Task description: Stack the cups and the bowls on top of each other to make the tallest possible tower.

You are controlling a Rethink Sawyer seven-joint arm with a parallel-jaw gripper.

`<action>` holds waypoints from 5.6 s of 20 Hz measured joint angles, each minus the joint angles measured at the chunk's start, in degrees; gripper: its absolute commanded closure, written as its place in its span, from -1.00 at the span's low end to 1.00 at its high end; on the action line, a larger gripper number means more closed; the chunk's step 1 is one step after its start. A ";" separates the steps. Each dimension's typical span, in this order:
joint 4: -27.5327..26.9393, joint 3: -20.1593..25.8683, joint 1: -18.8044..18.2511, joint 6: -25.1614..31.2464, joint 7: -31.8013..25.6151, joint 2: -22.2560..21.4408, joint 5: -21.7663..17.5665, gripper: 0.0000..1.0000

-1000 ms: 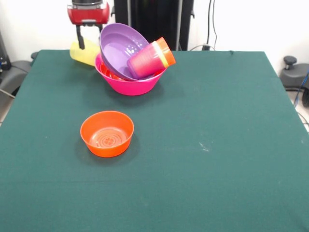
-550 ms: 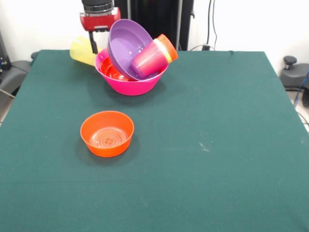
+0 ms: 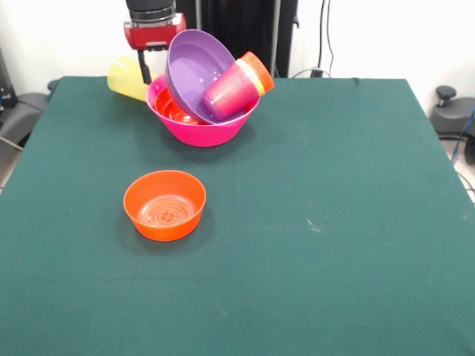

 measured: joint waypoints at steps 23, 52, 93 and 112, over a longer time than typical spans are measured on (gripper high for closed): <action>-6.84 -3.42 13.89 0.02 0.06 6.28 4.54 -1.00; -10.21 8.03 -1.84 11.78 1.53 0.69 10.89 -1.00; -12.19 26.22 -35.67 18.59 -1.06 0.44 -1.99 -1.00; -6.94 27.00 -31.05 14.09 -1.06 -4.85 -5.41 -1.00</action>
